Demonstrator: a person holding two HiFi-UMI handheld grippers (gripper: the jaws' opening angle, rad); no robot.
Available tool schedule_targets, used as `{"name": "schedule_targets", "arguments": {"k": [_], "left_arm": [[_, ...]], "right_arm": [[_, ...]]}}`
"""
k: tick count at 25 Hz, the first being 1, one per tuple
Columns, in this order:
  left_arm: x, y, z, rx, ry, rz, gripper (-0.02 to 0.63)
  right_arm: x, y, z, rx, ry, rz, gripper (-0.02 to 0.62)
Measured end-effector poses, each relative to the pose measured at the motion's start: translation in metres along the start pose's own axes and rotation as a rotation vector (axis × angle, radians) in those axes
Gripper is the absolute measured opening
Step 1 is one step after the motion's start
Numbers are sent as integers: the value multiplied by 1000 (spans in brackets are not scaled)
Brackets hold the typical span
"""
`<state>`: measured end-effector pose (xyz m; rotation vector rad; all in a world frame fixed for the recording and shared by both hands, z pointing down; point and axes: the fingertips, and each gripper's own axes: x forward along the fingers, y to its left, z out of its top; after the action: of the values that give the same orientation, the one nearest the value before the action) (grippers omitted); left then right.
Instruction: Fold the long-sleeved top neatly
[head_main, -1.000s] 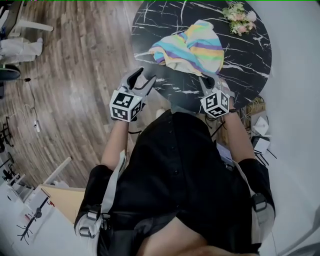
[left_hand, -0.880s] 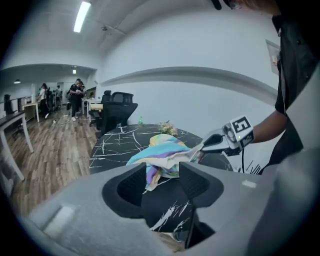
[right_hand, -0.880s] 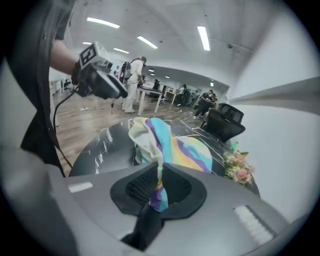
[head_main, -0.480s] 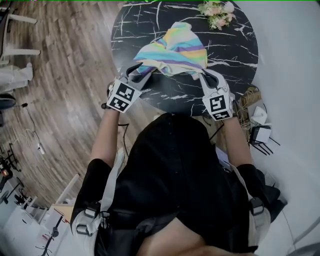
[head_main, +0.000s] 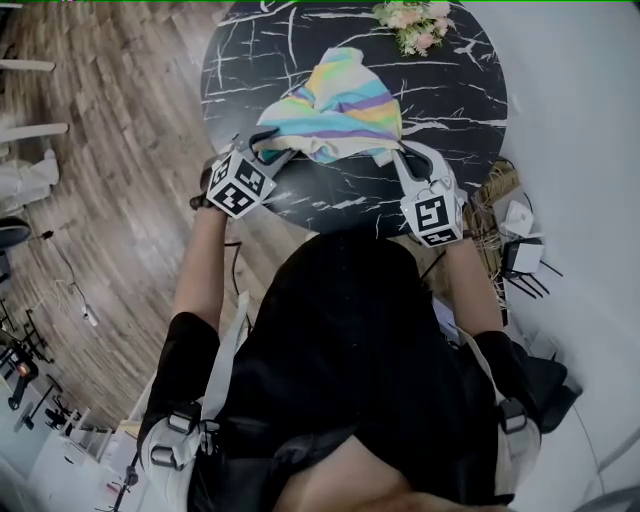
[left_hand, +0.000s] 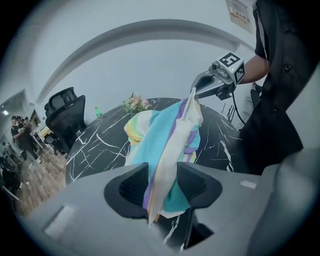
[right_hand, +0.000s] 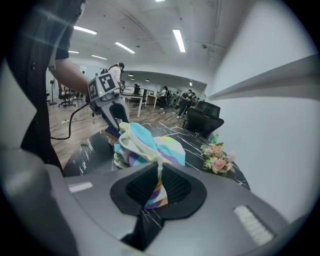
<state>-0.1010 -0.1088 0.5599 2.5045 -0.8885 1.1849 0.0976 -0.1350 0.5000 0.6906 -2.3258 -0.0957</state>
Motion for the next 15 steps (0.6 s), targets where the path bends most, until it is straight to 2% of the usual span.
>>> {"name": "schedule_targets", "arguments": {"k": [3, 5, 8, 15], "left_arm": [[7, -3, -4, -10, 18, -22, 180], [9, -5, -3, -10, 26, -23, 148], [5, -6, 0, -14, 25, -2, 37], [-34, -7, 21, -80, -82, 83, 29]], "right_arm": [[0, -3, 1, -10, 4, 1, 34], [-1, -4, -1, -6, 9, -2, 32], [-3, -6, -1, -5, 8, -5, 32], [-15, -12, 18, -15, -49, -28, 33]]}}
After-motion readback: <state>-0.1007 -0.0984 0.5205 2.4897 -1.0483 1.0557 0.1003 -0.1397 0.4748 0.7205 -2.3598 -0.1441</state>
